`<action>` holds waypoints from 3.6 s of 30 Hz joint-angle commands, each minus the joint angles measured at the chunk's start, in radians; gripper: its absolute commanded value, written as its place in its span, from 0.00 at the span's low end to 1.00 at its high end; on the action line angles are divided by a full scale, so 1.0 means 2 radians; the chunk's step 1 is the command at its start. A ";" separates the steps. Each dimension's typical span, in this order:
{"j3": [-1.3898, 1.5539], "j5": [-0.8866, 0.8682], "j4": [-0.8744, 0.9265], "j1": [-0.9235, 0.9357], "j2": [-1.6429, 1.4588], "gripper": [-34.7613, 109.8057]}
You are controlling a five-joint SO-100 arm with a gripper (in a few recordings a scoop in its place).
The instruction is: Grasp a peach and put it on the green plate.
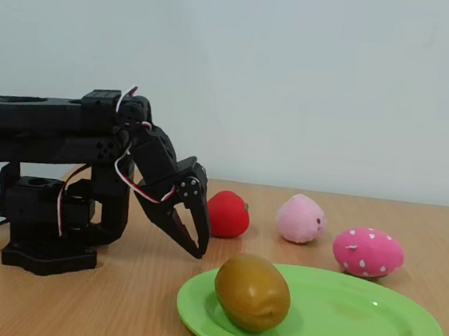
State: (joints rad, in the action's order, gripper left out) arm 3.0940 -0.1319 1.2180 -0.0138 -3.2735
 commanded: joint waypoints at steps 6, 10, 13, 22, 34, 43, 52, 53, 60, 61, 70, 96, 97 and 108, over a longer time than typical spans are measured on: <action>0.005 0.039 0.008 -0.055 -0.010 0.18; 0.005 0.038 0.008 -0.054 -0.010 0.18; 0.005 0.043 0.008 -0.054 -0.010 0.18; -0.056 0.067 -0.045 -0.044 0.069 0.18; -0.275 0.146 -0.116 -0.019 0.299 0.18; -0.396 0.186 -0.069 -0.043 0.420 0.31; -0.420 0.193 -0.061 -0.074 0.454 0.49; -0.425 0.193 -0.061 -0.077 0.461 0.50; -0.472 0.210 -0.047 -0.091 0.528 0.55; -0.476 0.213 -0.047 -0.094 0.538 0.55; -0.528 0.226 -0.048 -0.113 0.627 0.57; -0.676 0.245 -0.051 -0.151 0.857 0.61; -0.678 0.245 -0.051 -0.153 0.863 0.60; -0.719 0.246 -0.050 -0.171 0.926 0.60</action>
State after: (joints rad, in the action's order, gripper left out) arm 1.6935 0.3405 1.1121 -0.3329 -1.4266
